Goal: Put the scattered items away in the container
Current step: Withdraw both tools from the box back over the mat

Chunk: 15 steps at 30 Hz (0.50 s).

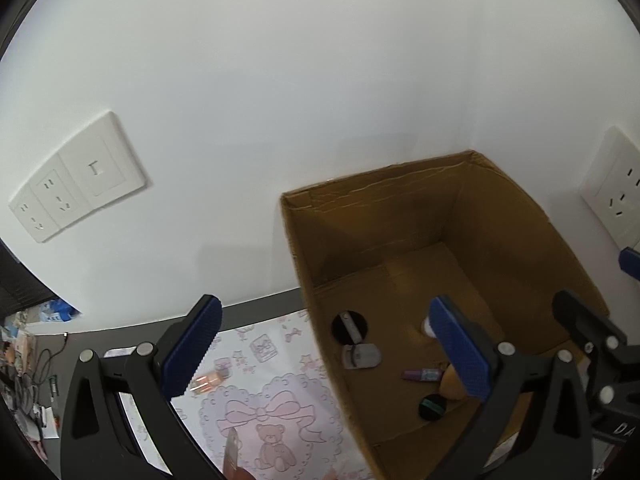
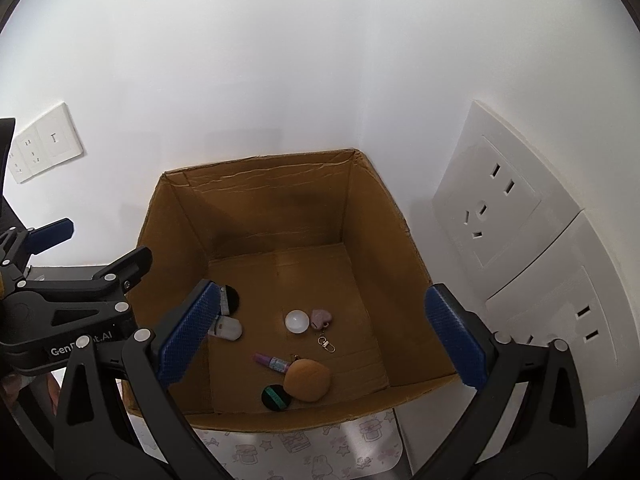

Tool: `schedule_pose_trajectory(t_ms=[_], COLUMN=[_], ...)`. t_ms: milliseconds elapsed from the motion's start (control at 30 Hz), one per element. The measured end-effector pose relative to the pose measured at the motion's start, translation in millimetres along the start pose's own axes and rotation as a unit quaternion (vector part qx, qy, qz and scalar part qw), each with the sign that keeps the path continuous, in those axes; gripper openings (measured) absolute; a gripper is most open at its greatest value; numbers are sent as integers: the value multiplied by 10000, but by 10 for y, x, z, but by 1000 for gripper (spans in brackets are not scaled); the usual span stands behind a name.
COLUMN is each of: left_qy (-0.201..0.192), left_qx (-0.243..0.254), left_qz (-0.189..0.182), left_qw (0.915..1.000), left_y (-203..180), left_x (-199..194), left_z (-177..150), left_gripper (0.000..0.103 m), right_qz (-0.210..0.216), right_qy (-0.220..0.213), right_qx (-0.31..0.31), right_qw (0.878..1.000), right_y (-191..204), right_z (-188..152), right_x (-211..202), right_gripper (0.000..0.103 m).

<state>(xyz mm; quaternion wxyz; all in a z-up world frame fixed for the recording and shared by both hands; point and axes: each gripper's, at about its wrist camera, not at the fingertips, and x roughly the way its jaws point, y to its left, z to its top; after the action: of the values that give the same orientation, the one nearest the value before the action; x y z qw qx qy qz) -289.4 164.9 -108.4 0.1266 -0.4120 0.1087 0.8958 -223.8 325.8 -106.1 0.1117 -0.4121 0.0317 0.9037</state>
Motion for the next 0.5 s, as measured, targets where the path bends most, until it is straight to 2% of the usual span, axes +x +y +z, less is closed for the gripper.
schedule_pose_trajectory(t_ms=[233, 500], left_qy=[-122, -178], left_qx=[-127, -627], left_qz=[115, 100], left_qw=[9998, 9978], left_y=[195, 676], left_x=[-175, -411], left_z=[-63, -226], left_gripper=[103, 103], right_qz=[46, 178], right_qy=[-67, -232], right_qx=[-36, -138], right_qw=[10000, 9995], right_y=[162, 409], right_z=[-9, -36], right_x=[-121, -294], right_gripper=[103, 103])
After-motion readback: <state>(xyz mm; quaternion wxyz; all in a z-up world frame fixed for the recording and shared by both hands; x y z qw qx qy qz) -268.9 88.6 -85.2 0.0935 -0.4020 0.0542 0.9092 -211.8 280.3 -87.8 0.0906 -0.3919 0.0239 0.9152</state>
